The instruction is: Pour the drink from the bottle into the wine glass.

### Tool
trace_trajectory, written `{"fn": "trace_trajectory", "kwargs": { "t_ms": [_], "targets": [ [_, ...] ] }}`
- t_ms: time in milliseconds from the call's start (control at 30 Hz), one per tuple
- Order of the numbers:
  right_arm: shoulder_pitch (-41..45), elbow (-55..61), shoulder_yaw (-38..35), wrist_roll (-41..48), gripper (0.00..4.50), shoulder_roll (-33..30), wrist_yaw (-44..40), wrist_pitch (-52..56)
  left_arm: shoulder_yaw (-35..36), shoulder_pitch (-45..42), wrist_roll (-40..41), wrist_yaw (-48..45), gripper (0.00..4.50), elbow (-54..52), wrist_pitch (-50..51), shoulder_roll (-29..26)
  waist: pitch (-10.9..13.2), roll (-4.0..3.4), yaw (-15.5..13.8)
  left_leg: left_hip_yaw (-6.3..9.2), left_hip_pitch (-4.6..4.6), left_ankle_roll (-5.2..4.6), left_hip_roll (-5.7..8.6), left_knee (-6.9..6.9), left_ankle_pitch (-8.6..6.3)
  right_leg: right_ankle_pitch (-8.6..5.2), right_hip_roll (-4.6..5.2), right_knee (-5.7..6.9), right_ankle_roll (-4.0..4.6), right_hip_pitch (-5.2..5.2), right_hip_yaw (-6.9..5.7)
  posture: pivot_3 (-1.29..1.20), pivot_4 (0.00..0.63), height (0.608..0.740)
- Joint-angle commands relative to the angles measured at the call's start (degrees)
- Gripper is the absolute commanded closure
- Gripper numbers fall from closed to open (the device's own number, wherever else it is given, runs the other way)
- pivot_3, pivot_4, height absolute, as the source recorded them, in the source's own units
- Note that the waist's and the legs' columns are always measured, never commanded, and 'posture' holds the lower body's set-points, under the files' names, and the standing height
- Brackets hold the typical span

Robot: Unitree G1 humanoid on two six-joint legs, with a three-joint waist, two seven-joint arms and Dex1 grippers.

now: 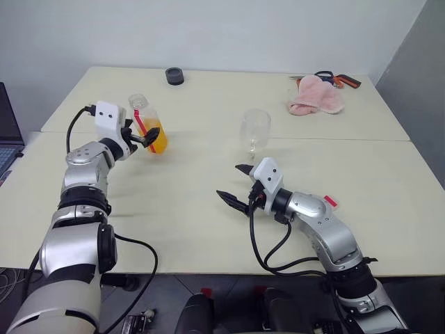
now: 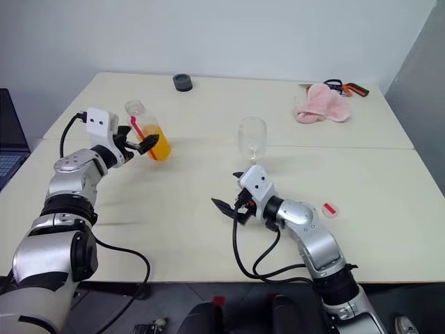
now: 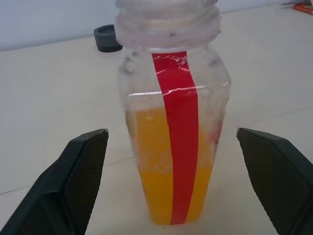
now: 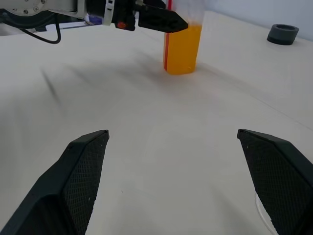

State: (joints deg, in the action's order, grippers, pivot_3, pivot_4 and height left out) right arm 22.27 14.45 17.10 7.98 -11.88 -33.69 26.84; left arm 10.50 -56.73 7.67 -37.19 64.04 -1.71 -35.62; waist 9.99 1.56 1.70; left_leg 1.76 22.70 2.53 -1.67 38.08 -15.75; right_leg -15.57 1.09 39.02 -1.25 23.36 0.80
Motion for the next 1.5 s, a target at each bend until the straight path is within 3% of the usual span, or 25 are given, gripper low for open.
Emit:
{"fn": "trace_trajectory", "kwargs": {
  "t_ms": [33,100,200,400,467,700,1100,1267,1500],
  "targets": [
    [1.1,1.2,0.0,0.4,0.01,0.4,0.2,-0.4,0.3,-3.2,-0.6,0.8,0.00,2.2,-2.2,0.1,0.0,0.00,0.0,0.00,0.00,0.00,0.00,0.00,0.00,0.00,0.00,0.00,0.00,0.00,0.00,0.00,0.150,0.740],
    [1.2,1.1,0.0,0.3,0.01,0.5,0.2,-0.4,0.4,-4.2,-0.8,1.1,0.00,3.6,-2.6,0.3,0.0,0.00,0.0,0.01,0.02,0.00,0.00,0.00,0.00,0.00,0.00,0.00,0.00,0.01,-0.01,0.00,0.150,0.740],
    [1.3,1.0,-0.3,0.4,0.00,0.8,0.4,-0.6,0.9,-5.2,-0.8,1.9,0.53,5.0,-3.0,0.4,0.0,0.00,0.0,0.00,0.02,0.00,0.00,0.00,0.00,0.00,0.00,0.01,0.00,0.02,-0.01,0.00,0.150,0.740],
    [1.3,0.9,-0.2,0.4,0.00,1.2,0.5,-0.8,2.0,-5.6,-0.6,2.8,2.43,6.1,-3.1,0.4,0.0,0.00,0.1,0.00,0.03,0.00,0.00,0.00,0.00,0.00,0.00,0.01,0.00,0.04,0.00,0.00,0.150,0.740],
    [1.3,0.8,-0.3,0.4,0.00,1.3,0.5,-0.9,2.4,-5.5,-0.4,2.9,2.82,6.2,-3.1,0.4,0.0,0.00,0.1,0.00,0.03,0.00,0.00,0.00,0.00,0.00,0.00,0.01,0.00,0.04,0.00,0.00,0.150,0.740],
    [0.9,2.1,-1.2,0.7,0.00,0.8,0.3,-1.9,1.6,-4.9,-0.5,0.8,2.90,2.7,-3.9,1.9,0.0,0.00,0.0,0.00,0.05,0.01,0.00,0.00,0.00,0.00,0.00,0.02,0.00,0.05,-0.01,0.00,0.150,0.740],
    [-6.0,16.0,-14.1,7.1,0.00,-8.4,1.4,2.4,-9.8,-4.7,-7.7,1.4,2.90,-19.0,-1.9,8.9,0.0,0.06,-0.2,0.04,0.16,0.02,0.04,0.03,0.01,0.00,0.04,-0.01,0.00,0.10,-0.01,0.00,0.150,0.740],
    [-4.3,16.1,-19.1,9.3,0.00,-8.2,4.9,4.5,-13.9,-6.5,-10.6,0.2,2.90,-21.5,-4.4,10.7,0.0,0.06,0.0,0.02,0.14,0.01,0.03,0.03,0.01,0.00,0.00,0.03,0.00,0.10,0.02,0.00,0.150,0.740],
    [-2.6,15.7,-20.5,10.0,0.00,-8.4,7.8,5.0,-17.8,-9.4,-14.7,1.4,2.90,-19.0,-11.3,12.4,0.0,0.06,0.0,-0.05,0.17,0.01,0.05,0.02,0.01,0.00,0.02,-0.01,0.00,0.11,0.07,0.00,0.150,0.740]
  ]
}}
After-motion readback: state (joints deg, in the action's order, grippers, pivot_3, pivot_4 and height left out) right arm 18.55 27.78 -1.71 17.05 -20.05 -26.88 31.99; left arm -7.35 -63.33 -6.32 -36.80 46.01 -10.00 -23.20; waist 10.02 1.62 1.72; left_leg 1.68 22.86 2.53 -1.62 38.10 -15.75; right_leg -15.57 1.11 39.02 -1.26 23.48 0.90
